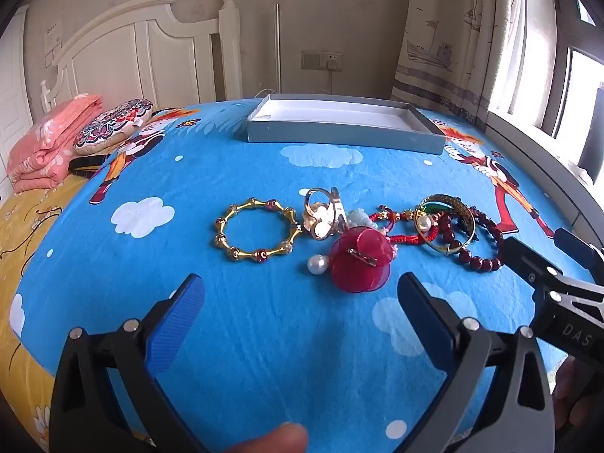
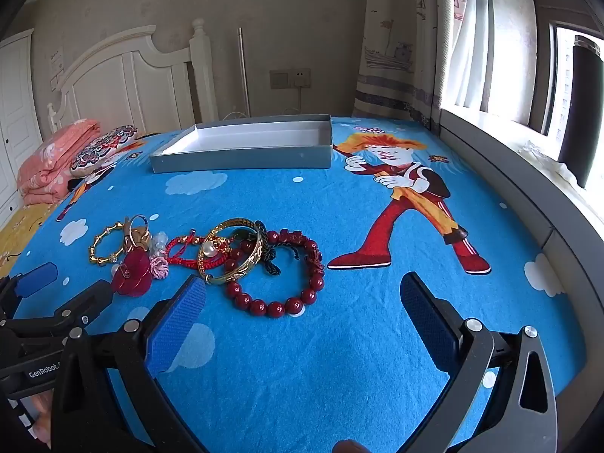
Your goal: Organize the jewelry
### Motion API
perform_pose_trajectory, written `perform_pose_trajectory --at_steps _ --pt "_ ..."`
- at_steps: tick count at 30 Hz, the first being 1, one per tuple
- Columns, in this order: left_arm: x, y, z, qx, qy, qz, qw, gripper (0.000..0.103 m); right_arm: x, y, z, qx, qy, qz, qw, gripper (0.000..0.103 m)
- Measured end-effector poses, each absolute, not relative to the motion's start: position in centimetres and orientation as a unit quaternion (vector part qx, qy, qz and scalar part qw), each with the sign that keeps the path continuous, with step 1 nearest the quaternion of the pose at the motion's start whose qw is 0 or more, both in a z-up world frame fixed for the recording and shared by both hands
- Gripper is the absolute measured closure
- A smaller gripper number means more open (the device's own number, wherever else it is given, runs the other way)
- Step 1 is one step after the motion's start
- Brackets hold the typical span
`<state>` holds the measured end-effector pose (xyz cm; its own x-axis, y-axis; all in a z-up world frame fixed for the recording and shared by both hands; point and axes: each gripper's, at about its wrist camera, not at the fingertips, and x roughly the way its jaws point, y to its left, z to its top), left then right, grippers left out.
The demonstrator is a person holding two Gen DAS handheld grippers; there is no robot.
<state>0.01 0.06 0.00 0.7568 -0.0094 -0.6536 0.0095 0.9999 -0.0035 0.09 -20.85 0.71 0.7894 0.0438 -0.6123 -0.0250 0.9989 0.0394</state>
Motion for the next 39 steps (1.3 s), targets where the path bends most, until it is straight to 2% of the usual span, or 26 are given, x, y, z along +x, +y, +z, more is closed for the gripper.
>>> perform_pose_trajectory --at_steps 39 --pt "-0.11 0.29 -0.2 -0.003 0.351 -0.004 0.937 0.004 0.06 -20.77 0.66 0.019 0.323 0.02 0.946 0.006"
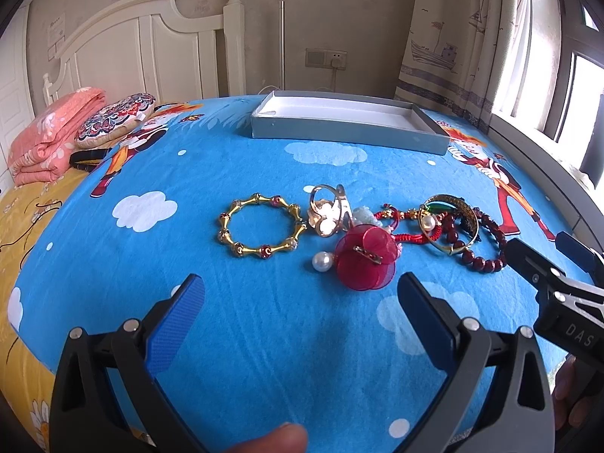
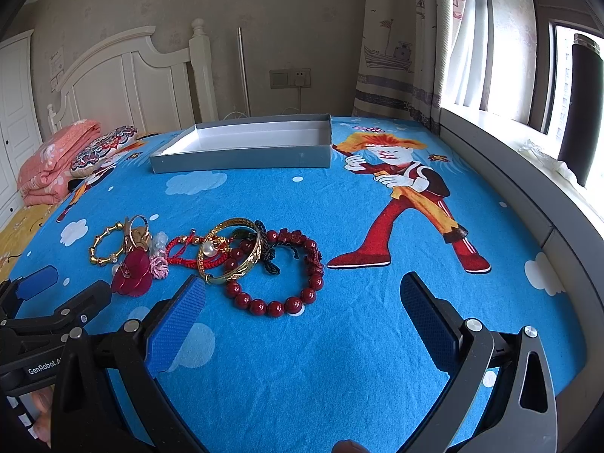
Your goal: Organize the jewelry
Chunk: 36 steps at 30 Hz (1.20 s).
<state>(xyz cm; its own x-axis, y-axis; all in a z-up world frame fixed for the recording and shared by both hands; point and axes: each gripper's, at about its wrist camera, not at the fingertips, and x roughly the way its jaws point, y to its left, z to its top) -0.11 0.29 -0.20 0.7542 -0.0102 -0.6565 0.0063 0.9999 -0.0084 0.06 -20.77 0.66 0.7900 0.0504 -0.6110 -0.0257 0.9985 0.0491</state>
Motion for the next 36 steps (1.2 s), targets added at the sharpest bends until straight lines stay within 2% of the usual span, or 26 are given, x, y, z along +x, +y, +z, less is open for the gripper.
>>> perform_pose_trajectory --at_steps 36 --pt "-0.1 0.34 -0.08 -0.005 0.351 -0.005 0.936 0.004 0.38 -20.42 0.05 0.014 0.333 0.022 0.942 0.006"
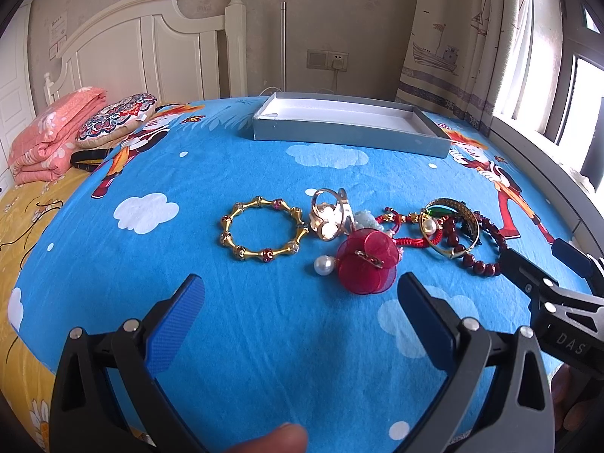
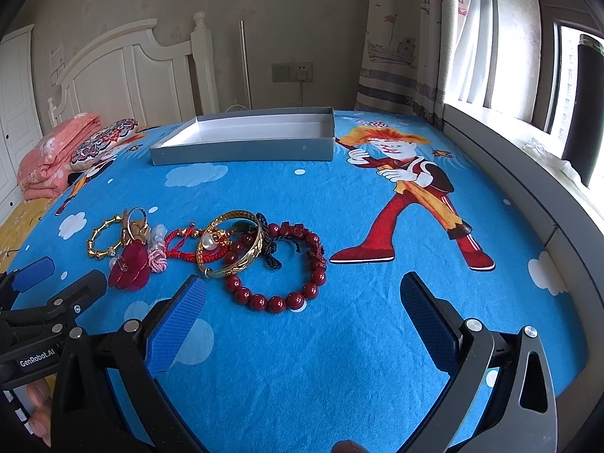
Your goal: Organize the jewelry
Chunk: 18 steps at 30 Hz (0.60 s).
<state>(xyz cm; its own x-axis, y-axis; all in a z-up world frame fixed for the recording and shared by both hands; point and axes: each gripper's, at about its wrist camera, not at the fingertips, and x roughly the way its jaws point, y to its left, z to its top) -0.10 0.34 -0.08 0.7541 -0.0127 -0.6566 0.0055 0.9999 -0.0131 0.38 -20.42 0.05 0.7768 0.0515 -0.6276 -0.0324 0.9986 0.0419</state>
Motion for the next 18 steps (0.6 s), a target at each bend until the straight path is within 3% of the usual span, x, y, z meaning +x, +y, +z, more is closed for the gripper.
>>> perform_pose_trajectory --at_steps 18 --pt "-0.09 0.39 -0.08 -0.006 0.351 -0.005 0.936 0.004 0.37 -20.43 -0.02 0.015 0.334 0.022 0.942 0.006"
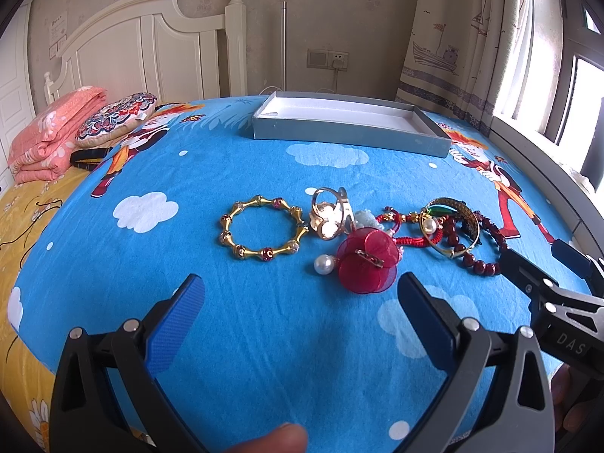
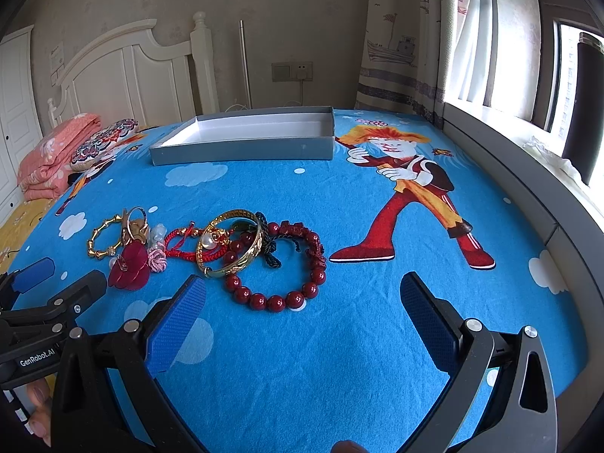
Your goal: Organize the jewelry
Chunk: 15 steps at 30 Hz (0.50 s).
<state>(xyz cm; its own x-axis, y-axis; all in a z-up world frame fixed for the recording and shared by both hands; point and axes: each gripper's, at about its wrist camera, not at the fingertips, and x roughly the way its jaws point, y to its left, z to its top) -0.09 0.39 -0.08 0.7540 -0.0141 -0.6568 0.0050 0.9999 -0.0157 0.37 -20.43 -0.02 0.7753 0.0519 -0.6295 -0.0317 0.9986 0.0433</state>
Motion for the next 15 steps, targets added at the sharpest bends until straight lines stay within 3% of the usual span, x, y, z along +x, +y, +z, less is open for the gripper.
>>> perform_pose_trajectory --at_steps 15 --pt "0.4 4.0 1.1 -0.051 0.361 -0.076 0.928 0.005 1.0 -21.4 -0.2 0.035 0.355 0.023 0.934 0.006"
